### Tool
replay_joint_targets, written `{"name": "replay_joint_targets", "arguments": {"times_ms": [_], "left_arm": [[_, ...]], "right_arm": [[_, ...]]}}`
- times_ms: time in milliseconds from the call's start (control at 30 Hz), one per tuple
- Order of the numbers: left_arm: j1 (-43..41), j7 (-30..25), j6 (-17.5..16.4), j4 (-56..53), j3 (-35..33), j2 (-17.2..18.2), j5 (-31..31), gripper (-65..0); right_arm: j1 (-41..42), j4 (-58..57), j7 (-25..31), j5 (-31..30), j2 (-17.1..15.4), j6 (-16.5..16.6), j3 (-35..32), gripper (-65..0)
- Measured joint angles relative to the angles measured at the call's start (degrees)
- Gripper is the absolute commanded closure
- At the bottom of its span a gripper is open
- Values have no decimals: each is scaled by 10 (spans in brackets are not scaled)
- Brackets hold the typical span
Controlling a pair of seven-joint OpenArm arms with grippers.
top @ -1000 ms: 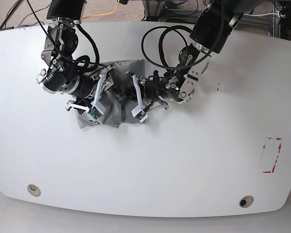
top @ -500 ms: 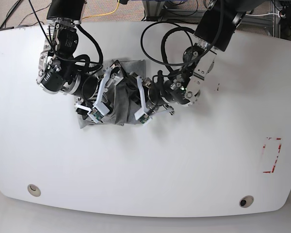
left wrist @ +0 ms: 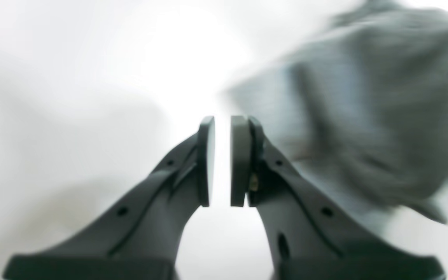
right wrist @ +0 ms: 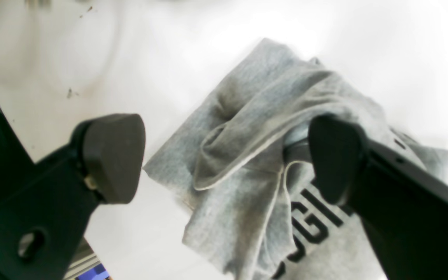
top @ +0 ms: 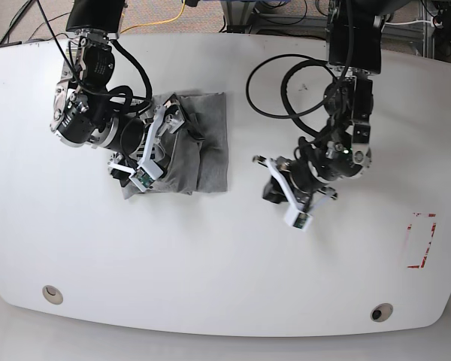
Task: Layout the t-shirt on the table in an organized manner, then fold the t-shirt properly
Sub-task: 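Open the left gripper and withdraw it from the bundle, then lift and turn the bundled shirt with the right gripper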
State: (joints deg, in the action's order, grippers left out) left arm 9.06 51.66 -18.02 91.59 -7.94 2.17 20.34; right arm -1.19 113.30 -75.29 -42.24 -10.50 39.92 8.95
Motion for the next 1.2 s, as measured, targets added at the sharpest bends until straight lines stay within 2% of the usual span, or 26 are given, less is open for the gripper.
{"name": "replay_joint_targets", "arguments": {"times_ms": [167, 233, 367, 500, 633, 800, 1033, 1200], "left_arm": [[4, -2, 0, 14, 63, 10, -4, -57], [4, -3, 0, 21, 70, 21, -3, -57], [4, -2, 0, 24, 70, 38, -2, -57], [2, -2, 0, 24, 68, 53, -2, -57], [-12, -5, 0, 25, 70, 66, 0, -57], [-29, 2, 0, 32, 69, 67, -5, -57], [-31, -5, -4, 44, 66, 62, 4, -57], [-35, -1, -4, 43, 68, 68, -2, -57]], "right_arm": [[-3, 0, -2, -17, -13, 2, 17, -650], [-5, 8, -15, -17, -24, 1, 40, -650], [-5, 14, -43, -5, -68, -1, 87, -650], [-1, 5, -38, -3, -84, 0, 98, -650], [6, -25, -32, -14, -77, 0, 93, -650], [14, -55, -19, -12, -65, 1, 94, -650], [31, -101, -16, -11, -14, 0, 91, -650], [32, -121, -15, -10, 15, 0, 50, -650]]}}
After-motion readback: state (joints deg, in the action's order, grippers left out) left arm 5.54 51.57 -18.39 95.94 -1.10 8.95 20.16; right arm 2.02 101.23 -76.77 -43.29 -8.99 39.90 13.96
